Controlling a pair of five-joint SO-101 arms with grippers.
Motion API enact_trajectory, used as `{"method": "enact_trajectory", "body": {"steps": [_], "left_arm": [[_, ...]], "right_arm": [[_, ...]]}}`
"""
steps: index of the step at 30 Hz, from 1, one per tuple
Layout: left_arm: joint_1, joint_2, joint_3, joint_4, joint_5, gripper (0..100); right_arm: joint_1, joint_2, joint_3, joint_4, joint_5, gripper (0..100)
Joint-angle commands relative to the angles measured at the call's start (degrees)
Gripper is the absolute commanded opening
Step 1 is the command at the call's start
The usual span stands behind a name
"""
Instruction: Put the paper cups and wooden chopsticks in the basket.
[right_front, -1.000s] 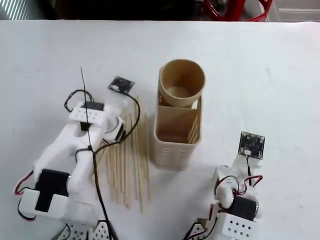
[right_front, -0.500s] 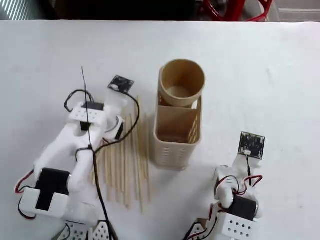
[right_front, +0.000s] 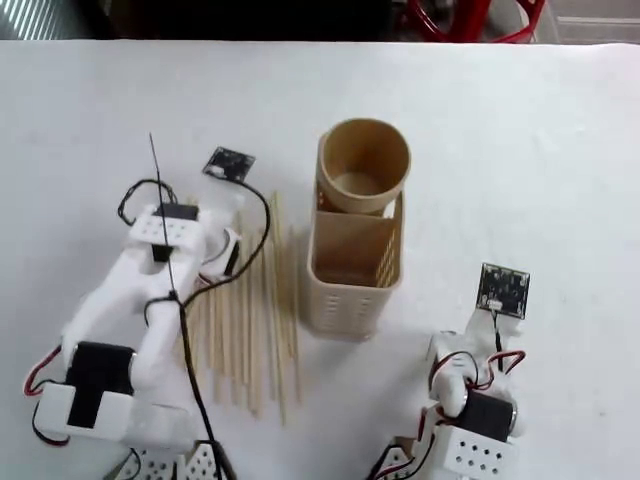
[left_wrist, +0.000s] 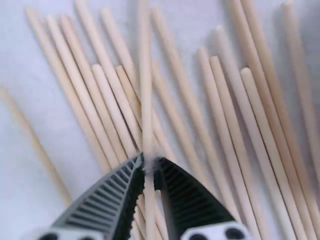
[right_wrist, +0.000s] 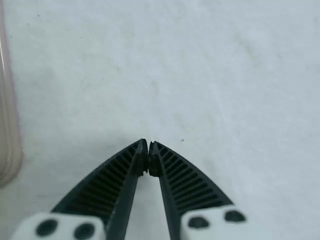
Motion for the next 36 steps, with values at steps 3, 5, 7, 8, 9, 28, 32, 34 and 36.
{"method": "enact_trajectory", "body": {"steps": [3,5,7,8,9,28,32,34,36], "left_arm": [[-0.57,-6.64,1.67,-1.32,0.70,2],[-0.57,-9.10,2.20,-1.49,0.70,2],[-0.57,-12.26,2.64,-1.58,0.70,2],[-0.57,-14.02,2.90,-1.58,0.70,2],[-0.57,-15.96,2.99,-1.49,0.70,2],[16.75,-44.00,-30.59,10.90,3.08,3],[21.49,-44.00,-33.05,8.79,2.99,3],[22.73,-44.00,-33.05,6.77,2.99,2],[24.13,-44.09,-33.05,4.04,2.90,2]], "right_arm": [[0.40,-0.40,0.53,0.31,0.00,1.9],[0.40,-0.40,0.53,0.31,0.00,1.9],[0.40,-0.40,0.53,0.31,0.00,1.9],[0.40,-0.40,0.53,0.31,0.00,1.9],[0.40,-0.40,0.53,0.31,0.00,1.9],[0.40,-0.40,0.53,0.31,0.00,1.9],[0.40,-0.40,0.53,0.31,0.00,1.9],[0.40,-0.40,0.53,0.31,0.00,1.9],[0.40,-0.40,0.53,0.31,0.00,1.9]]}}
